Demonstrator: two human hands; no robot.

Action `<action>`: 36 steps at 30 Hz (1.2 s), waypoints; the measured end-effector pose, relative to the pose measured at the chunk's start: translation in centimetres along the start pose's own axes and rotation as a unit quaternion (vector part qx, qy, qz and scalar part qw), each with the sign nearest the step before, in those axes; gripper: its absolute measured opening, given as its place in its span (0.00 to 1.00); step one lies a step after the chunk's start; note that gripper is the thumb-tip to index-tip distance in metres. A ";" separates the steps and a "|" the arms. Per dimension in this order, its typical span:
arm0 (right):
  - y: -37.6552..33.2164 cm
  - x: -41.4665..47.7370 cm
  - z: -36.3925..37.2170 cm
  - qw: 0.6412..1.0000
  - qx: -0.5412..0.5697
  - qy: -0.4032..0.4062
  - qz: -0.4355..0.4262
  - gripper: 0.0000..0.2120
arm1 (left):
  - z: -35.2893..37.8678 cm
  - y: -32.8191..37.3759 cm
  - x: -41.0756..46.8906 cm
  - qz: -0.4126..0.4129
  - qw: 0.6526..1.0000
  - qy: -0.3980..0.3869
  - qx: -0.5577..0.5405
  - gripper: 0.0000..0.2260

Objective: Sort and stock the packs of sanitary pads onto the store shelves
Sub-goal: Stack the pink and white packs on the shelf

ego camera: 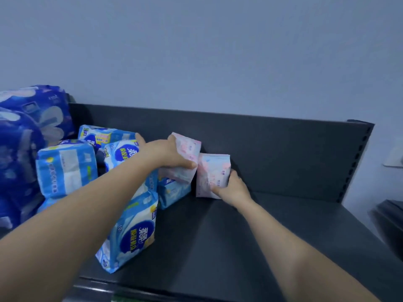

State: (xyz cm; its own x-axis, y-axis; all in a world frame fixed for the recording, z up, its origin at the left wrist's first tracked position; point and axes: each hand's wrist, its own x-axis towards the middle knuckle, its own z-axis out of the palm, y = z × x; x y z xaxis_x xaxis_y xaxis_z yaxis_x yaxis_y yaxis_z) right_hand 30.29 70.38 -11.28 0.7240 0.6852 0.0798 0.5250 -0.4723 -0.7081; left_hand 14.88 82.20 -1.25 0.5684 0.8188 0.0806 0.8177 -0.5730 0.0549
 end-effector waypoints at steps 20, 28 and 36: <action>-0.8 -7.0 -5.8 0.949 0.301 0.077 -0.045 0.32 | -2.1 1.2 -3.9 0.072 0.819 0.013 -0.569 0.22; 0.2 -17.9 -5.8 0.927 0.260 0.272 0.014 0.38 | -0.9 1.0 -11.4 0.116 0.668 -0.126 -0.724 0.37; 2.0 -30.3 -6.4 0.811 0.345 0.472 -0.013 0.27 | 4.3 2.7 -22.3 0.136 0.545 -0.168 -0.810 0.26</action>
State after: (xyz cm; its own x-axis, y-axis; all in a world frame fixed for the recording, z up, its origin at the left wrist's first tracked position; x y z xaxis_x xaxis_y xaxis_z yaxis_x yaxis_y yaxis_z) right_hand 12.24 45.11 -10.61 0.9076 -0.1942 0.3723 0.4062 0.1808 -0.8957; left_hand 4.79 62.59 -7.22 0.8558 0.4996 0.1342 -0.3009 0.2698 0.9147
